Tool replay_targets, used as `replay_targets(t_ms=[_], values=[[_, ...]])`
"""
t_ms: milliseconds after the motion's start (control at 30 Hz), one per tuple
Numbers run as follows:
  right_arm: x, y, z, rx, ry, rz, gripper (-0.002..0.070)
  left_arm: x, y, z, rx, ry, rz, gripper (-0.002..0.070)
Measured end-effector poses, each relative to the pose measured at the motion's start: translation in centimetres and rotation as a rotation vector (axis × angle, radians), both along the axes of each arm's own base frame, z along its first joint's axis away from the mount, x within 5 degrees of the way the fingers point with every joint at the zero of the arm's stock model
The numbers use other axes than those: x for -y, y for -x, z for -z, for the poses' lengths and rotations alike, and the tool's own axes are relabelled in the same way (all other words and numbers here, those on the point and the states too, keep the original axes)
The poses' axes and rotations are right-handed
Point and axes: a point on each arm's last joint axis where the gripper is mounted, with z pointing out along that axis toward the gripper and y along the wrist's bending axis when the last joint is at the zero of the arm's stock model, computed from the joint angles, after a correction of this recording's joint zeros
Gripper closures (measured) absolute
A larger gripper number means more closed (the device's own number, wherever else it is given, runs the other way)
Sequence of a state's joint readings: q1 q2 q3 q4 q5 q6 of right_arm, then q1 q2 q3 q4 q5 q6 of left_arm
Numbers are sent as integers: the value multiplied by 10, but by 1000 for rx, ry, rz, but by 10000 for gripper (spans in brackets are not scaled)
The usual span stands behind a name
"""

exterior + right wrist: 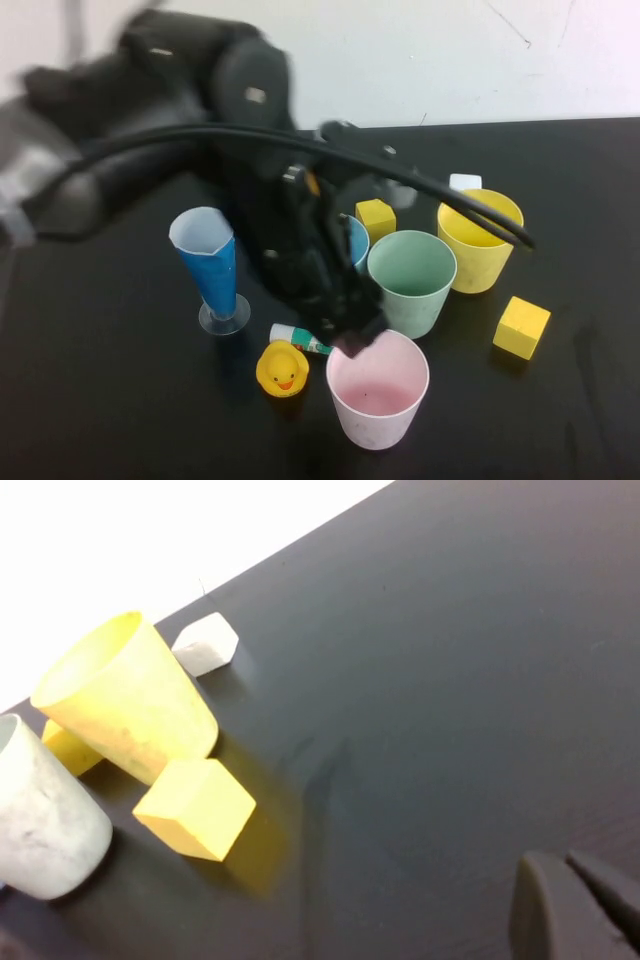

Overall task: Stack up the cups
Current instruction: Pick up the pink cup

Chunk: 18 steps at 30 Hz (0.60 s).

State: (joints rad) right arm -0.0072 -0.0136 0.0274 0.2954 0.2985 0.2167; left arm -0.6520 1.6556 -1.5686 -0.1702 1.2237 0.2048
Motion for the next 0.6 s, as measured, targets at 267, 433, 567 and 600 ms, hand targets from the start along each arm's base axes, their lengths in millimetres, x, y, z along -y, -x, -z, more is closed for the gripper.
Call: replay_targets(t_ms=[267,433,567,600], values=[[0,0,0,3,28,-8,679,24,-19,41,-86,-71,12,209],[0,0,0,4,38,-10,679,26,-24,53,-100,-103,9,480],[0,0,0,6,38,-10,679,25,-23,47,-86,-95,13,634],[0,0,0,6,38,-10,679,24,-21,42,-74,-85,13,649]])
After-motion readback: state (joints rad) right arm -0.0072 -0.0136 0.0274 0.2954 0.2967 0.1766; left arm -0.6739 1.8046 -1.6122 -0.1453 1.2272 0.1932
